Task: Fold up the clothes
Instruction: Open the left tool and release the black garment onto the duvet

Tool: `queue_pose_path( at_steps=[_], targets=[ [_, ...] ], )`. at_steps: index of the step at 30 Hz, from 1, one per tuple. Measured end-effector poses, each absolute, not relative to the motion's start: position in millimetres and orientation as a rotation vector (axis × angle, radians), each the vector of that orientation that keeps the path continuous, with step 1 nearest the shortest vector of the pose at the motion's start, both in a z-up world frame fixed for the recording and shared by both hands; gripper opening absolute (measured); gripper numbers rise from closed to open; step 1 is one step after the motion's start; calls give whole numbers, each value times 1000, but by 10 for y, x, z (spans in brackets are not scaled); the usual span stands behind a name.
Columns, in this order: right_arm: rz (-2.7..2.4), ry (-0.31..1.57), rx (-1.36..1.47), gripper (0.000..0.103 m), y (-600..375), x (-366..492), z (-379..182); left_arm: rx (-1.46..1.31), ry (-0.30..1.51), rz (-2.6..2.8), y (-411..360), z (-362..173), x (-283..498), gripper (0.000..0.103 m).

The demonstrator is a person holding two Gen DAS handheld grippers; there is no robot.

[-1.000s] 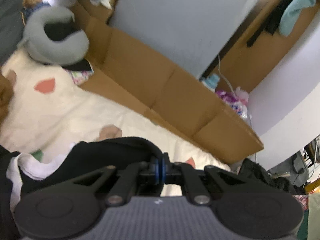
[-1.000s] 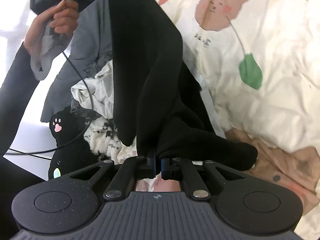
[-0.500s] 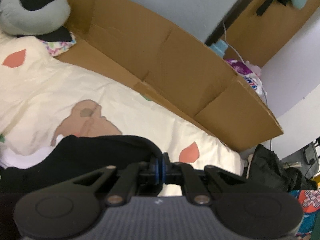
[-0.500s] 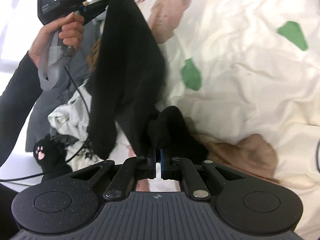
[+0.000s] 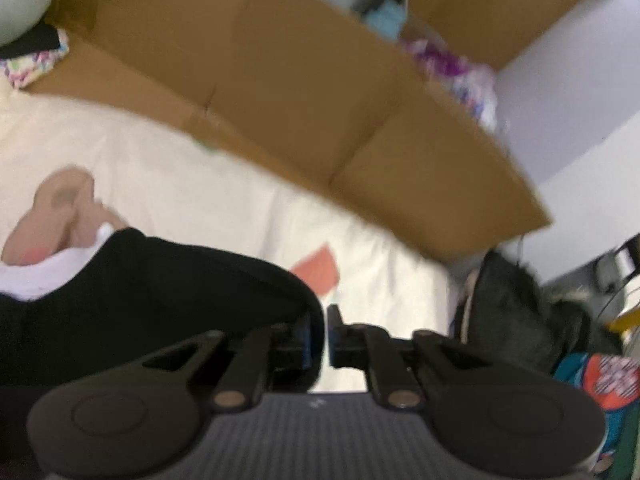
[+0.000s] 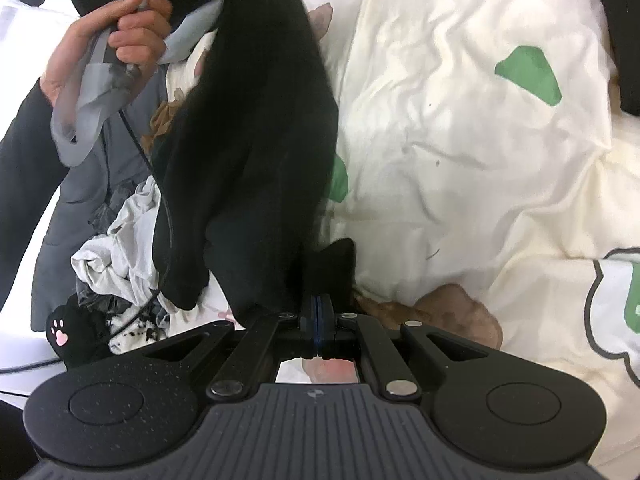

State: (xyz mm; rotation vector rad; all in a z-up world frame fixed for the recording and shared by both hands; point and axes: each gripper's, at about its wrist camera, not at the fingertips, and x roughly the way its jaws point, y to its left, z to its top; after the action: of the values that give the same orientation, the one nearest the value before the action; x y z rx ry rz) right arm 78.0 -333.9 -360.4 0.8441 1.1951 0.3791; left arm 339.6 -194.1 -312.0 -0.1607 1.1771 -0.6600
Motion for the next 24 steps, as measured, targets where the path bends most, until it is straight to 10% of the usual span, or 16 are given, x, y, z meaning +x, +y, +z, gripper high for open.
queue_pose_path(
  at_steps=[2,9,24],
  targets=[
    [368,1183,849,0,-3358,797,-3597,-140,1185,-668,-1947,-3105,3306,37],
    [356,1133,854,0,-3379,879,-3510,-103,1149,-712,-1420,-2831,3127,53],
    [347,1146,792,1,-3312,952,-3459,-110,1054,-374,623,-2436,2603,63]
  ],
)
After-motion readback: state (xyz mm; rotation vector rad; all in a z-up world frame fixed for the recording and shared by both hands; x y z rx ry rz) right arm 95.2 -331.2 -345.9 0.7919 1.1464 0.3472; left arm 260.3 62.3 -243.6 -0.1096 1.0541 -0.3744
